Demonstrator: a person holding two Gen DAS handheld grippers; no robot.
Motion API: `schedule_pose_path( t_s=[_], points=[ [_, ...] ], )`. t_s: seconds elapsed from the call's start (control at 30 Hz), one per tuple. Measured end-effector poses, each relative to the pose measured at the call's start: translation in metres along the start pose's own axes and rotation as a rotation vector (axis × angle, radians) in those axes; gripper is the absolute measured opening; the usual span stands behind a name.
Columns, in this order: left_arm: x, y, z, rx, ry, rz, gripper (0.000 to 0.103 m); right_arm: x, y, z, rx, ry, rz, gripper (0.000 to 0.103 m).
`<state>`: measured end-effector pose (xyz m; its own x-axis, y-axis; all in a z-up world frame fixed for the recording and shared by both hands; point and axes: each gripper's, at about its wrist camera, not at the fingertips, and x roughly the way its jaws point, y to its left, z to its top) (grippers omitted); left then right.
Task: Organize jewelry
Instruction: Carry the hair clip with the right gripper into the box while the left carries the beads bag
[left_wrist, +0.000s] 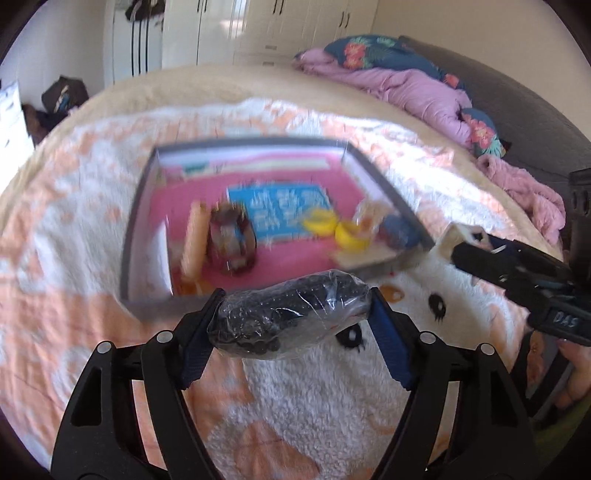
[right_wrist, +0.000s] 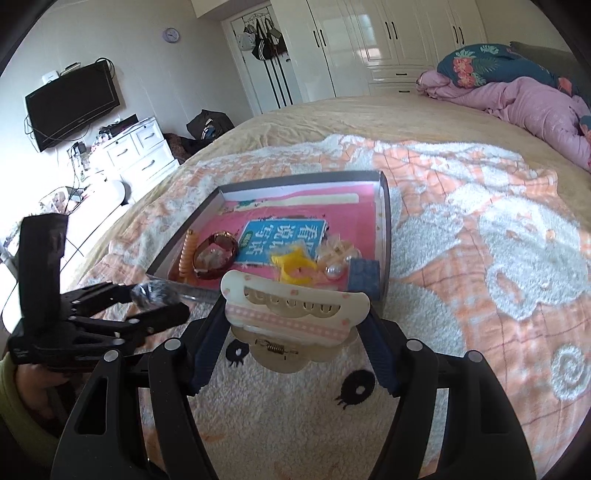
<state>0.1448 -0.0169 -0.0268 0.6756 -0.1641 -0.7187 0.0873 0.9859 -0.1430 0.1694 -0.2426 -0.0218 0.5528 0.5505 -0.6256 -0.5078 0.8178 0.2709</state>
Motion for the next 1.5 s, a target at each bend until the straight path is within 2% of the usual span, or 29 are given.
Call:
schedule_pose_path(
  t_s=[0.33, 0.63, 1.0, 1.5],
  points=[
    [0.010, 0.005, 0.038, 0.040, -0.031, 0.037, 0.068, -0.002, -0.002, 0.038, -0.056, -0.058, -0.027, 0.067],
    [0.031, 0.002, 0.047, 0.052, -0.005, 0.028, 0.068, 0.027, -0.013, 0.066, -0.078, -0.041, -0.038, 0.067],
    [0.050, 0.001, 0.040, 0.064, 0.034, 0.016, 0.069, 0.070, -0.030, 0.056, -0.062, 0.064, -0.039, 0.067],
    [0.062, 0.007, 0.033, 0.052, 0.061, 0.017, 0.069, 0.086, -0.029, 0.045, -0.057, 0.117, -0.011, 0.067]
  ],
)
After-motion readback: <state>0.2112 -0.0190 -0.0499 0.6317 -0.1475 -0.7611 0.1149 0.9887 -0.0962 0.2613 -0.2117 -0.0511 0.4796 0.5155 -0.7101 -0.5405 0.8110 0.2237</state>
